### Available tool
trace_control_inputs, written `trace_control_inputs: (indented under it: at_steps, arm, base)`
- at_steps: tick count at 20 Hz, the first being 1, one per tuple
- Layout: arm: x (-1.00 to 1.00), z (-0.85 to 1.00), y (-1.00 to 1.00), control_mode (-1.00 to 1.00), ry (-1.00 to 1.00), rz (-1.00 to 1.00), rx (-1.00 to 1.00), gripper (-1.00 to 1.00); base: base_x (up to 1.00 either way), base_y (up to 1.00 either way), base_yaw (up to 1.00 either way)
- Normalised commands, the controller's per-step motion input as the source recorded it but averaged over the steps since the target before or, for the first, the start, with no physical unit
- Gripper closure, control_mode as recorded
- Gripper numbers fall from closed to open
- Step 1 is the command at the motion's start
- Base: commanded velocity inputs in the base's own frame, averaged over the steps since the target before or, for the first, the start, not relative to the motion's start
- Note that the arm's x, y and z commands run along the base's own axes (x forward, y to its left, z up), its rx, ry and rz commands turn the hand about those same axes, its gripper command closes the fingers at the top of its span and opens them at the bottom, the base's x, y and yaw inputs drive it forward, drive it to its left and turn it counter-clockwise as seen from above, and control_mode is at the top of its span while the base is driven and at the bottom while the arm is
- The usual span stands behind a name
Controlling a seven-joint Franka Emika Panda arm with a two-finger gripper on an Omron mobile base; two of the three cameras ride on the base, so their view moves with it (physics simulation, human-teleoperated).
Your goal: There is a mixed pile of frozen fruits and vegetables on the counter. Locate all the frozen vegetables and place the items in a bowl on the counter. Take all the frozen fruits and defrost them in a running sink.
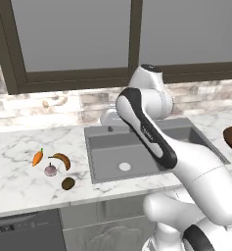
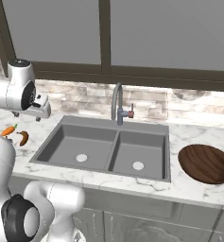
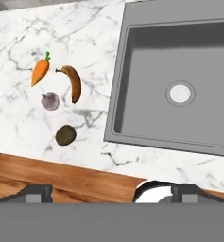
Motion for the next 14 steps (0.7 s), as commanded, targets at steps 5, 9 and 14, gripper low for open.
trace_control_inputs:
  at_steps: [5, 9, 14]
  arm:
    - [-0.13, -0.02, 0.23, -1.0, 0.0, 0.0, 0.16, -1.0]
    - [-0.07, -0.03, 0.34, -1.0, 0.0, 0.0, 0.09, -1.0]
    - [-0.01, -0.02, 0.48, -1.0, 0.0, 0.0, 0.02, -1.0]
  base:
    - [0.0, 0.0, 0.0]
    - [0.0, 0.0, 0.0]
    - [0.0, 0.0, 0.0]
